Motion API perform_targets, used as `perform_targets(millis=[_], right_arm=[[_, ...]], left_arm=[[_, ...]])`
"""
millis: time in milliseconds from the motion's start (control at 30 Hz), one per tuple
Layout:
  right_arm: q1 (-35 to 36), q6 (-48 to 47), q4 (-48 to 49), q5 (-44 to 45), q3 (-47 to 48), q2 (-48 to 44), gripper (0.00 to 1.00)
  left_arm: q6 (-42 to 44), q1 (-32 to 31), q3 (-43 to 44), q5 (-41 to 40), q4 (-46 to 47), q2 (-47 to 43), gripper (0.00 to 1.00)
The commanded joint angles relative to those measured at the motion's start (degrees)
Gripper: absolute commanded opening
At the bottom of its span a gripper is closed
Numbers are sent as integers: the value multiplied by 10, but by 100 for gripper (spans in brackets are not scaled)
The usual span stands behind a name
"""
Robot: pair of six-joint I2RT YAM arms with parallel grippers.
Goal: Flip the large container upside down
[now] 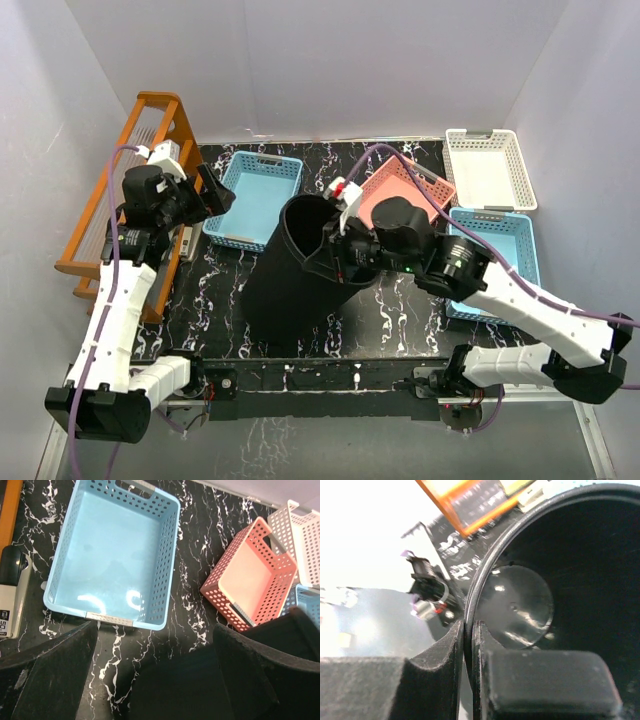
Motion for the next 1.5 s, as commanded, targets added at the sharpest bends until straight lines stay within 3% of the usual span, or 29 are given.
perform_targets(millis=[0,267,433,600,733,900,1033,1167,1300,1467], right_arm=[[3,131,219,-30,-57,-38,0],[2,267,319,80,-226,-98,0],[-16,308,309,155,-312,-127,0],[-48,314,281,147,-359,-120,0],[-52,284,240,149,-351,-98,0],[-53,250,139,192,-299,-50,7],[-53,234,97,207,-266,-25,15],[-53,231,84,202,-257,-29,26],[-54,226,65,206,-246,-41,29],[-54,213,30,230,-224,-46,46]], left_arm=[[-16,0,29,-11,-11,-34,99],[-13,0,46,19,-12,-36,99],[-13,0,46,147,-34,-16,98],[-13,0,34,100,-90,-47,99],[-24,0,31,67,-156,-57,99],[-77,0,32,22,-282,-57,99],[-96,-1,43,-23,-330,-95,99],[-97,0,56,-34,-390,-78,99],[-121,0,39,-66,-450,-63,99],[-152,0,-16,-61,-460,-90,99]])
